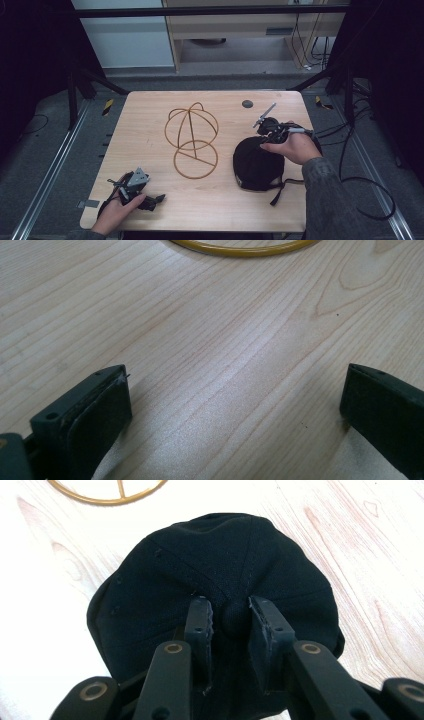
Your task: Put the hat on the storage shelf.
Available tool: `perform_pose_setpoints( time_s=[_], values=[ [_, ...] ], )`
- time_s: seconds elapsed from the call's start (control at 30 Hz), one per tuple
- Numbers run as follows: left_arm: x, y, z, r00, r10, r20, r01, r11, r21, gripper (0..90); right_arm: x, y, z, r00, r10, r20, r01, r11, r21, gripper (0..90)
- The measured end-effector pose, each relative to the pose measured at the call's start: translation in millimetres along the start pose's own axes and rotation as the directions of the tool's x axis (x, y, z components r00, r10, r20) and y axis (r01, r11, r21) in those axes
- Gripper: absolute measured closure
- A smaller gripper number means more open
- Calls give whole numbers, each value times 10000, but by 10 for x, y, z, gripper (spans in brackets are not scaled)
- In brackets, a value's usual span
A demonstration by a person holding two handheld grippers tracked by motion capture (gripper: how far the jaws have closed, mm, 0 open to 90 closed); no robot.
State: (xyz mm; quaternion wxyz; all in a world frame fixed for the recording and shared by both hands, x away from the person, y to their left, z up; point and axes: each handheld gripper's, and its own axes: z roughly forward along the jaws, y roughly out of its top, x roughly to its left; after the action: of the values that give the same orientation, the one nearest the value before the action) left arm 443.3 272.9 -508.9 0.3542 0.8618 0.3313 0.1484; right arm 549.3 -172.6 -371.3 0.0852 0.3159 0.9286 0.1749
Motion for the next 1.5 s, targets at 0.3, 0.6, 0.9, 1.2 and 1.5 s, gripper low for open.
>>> perform_pose_setpoints(
  time_s=[0.3, 0.6, 0.9, 1.2, 1.5],
  values=[
    [0, -1, 0, 10000, 4, -3, -4, 10000, -1, 0, 70, -50, -234, 9998, 163, -98, -171, 9951, -971, 721],
    [0, -1, 0, 10000, 2, -3, -2, 10000, -3, 0, 131, -136, -519, 9994, 312, -159, -337, 9815, -1883, 725],
    [0, -1, 0, 10000, 1, -3, -1, 10000, -4, 0, 132, -233, -849, 9971, 665, 372, -543, 9625, -2658, 731],
    [0, -1, 0, 10000, 2, -2, -2, 10000, -2, 0, 119, -252, -1082, 9899, 1239, 693, -910, 9285, -3601, 733],
    [0, 0, 0, 10000, 1, -1, -1, 10000, -1, 0, 178, -206, -1276, 9880, 1274, 873, -756, 8917, -4462, 734]
  ],
)
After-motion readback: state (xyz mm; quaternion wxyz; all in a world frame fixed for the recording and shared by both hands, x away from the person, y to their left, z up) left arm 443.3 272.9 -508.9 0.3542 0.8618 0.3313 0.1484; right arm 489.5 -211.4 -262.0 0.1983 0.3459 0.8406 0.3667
